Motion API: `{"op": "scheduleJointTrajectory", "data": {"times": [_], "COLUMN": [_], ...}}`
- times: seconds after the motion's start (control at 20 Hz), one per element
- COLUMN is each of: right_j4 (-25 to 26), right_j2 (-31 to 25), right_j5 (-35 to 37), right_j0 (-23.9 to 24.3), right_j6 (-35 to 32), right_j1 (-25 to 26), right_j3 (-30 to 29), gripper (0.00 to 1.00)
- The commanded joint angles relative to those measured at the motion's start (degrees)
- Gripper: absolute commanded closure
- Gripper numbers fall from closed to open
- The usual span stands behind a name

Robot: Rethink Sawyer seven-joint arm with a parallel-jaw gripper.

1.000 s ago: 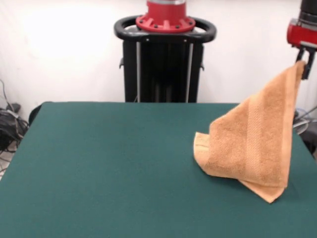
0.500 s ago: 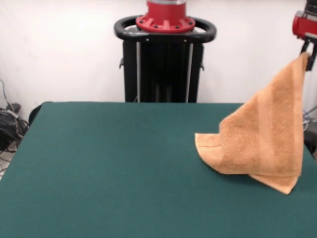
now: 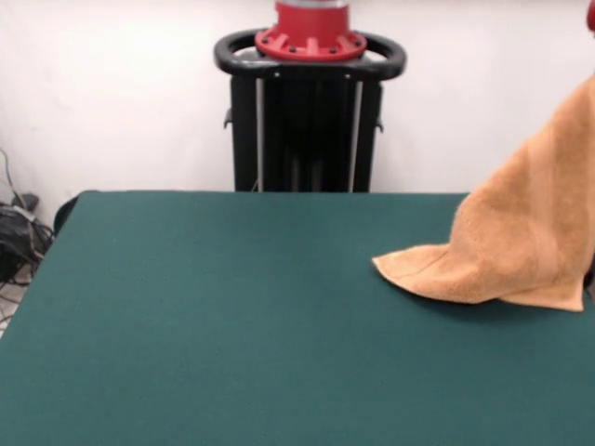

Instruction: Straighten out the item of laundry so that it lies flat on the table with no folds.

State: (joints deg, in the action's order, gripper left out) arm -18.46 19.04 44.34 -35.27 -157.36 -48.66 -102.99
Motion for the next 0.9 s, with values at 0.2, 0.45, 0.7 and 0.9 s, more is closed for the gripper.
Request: {"op": "scheduleJointTrajectory", "data": {"times": [0.2,0.45,0.7,0.9], "right_j4": [-2.48,-2.48,-2.48,-3.16], "right_j2": [1.20,1.26,1.99,2.32], "right_j5": [5.39,6.70,9.17,11.58], "right_j0": [-1.10,-2.82,-4.55,-5.66], "right_j6": [-20.02,-23.29,-26.58,-29.35], "right_j1": [0.83,1.09,1.76,2.75], "right_j3": [2.48,3.90,6.05,8.57], "gripper": [1.00,1.00,1.00,1.00]}}
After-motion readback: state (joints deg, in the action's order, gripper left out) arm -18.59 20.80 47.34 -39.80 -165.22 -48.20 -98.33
